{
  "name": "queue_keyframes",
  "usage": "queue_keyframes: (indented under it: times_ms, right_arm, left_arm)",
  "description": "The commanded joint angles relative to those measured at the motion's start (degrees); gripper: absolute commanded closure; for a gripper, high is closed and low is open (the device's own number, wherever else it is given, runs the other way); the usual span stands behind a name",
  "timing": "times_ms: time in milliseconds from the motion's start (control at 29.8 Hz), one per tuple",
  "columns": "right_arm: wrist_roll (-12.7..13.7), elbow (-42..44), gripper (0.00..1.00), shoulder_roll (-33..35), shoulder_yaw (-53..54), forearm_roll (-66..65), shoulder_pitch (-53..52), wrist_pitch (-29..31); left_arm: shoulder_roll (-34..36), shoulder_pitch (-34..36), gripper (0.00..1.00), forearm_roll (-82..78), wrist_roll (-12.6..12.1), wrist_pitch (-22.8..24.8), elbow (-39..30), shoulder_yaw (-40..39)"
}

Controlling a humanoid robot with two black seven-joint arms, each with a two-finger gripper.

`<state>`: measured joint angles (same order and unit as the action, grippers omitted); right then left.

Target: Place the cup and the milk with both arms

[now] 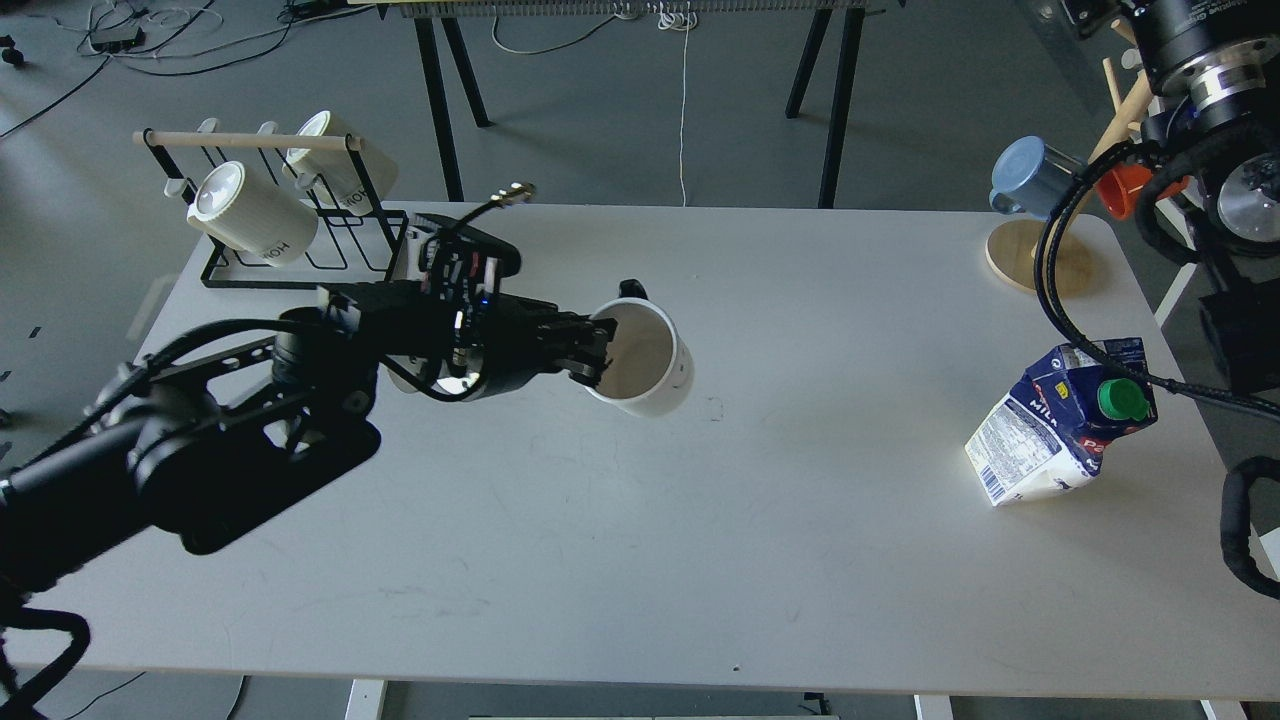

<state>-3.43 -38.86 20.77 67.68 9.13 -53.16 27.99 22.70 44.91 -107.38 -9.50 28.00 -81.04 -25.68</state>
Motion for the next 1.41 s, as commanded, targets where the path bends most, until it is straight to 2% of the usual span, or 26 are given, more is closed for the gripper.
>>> queue_keyframes:
  times_ms: [0,168,402,536,603,637,670,804,872,972,1073,1140,1274,1374]
  right_arm:
    - [0.0,-0.08,0.01,-0.03,-0.09,0.01,-0.19,0.01]
    - [0.0,-0.25,0.01,0.06,-0.27,0.01,-0.19,0.01]
    - [0.0,-0.78,0.01,0.06,-0.27,0.01,-0.1,0.01]
    - [0.0,-0.87,0.01,0.32,-0.09,0.09,-0.01,0.01]
    - [0.0,-0.87,0.01,0.5,-0.26,0.09,-0.01,0.01]
    - [0.0,-0.95,0.01,0.58,-0.27,0.09,0.07,0.01]
    - [0.0,-0.95,0.01,0.67,-0.09,0.09,0.07,0.01]
    - [0.09,-1.92,0.01,0.93,0.09,0.1,0.51,0.01]
    - [0.09,-2.27,0.01,2.16,0.09,0.18,0.6,0.01]
    - [0.0,-2.27,0.01,3.31,0.17,0.27,0.69,0.01]
    - [0.0,-2.27,0.01,3.48,0.26,0.27,0.69,0.01]
    - [0.0,-2.36,0.01,5.06,0.52,0.36,0.95,0.01]
    - [-0.35,-4.46,0.01,6.29,1.05,1.85,3.58,0.01]
    - [-1.75,-8.59,0.01,8.31,1.14,4.22,7.09,0.01]
  left_arm:
    - [-3.45,-0.35,0.96,-2.57,-0.35,0.0,0.27,3.79]
    - [-7.15,-1.05,0.94,-5.37,-2.54,0.0,0.27,6.79]
    - [-7.85,-0.88,0.87,-6.26,-2.81,0.0,0.36,7.49]
    - [-7.68,-0.88,0.75,-6.26,-2.81,0.0,-0.16,7.58]
    - [-7.68,-0.88,0.72,-6.17,-2.72,0.0,-0.34,7.58]
    - [-7.68,-0.88,0.69,-6.08,-2.72,0.0,-0.34,7.49]
    - [-7.59,-0.79,0.6,-6.08,-2.63,0.0,-0.34,7.4]
    - [-7.68,-0.53,0.2,-5.21,-1.75,0.0,-1.13,3.91]
    - [-7.68,-0.61,0.15,-3.02,-1.58,0.0,-1.48,-1.7]
    - [-7.24,-0.79,0.15,5.13,0.35,0.0,-1.57,-10.5]
    - [-6.71,-0.7,0.15,15.24,3.86,0.0,-0.96,-18.5]
    - [-6.27,-0.79,0.15,23.07,8.69,0.0,0.62,-26.14]
    - [-6.53,-0.88,0.15,32.04,14.41,0.0,2.46,-35.38]
    - [-6.71,-0.35,0.15,39.51,14.95,0.0,5.1,-40.05]
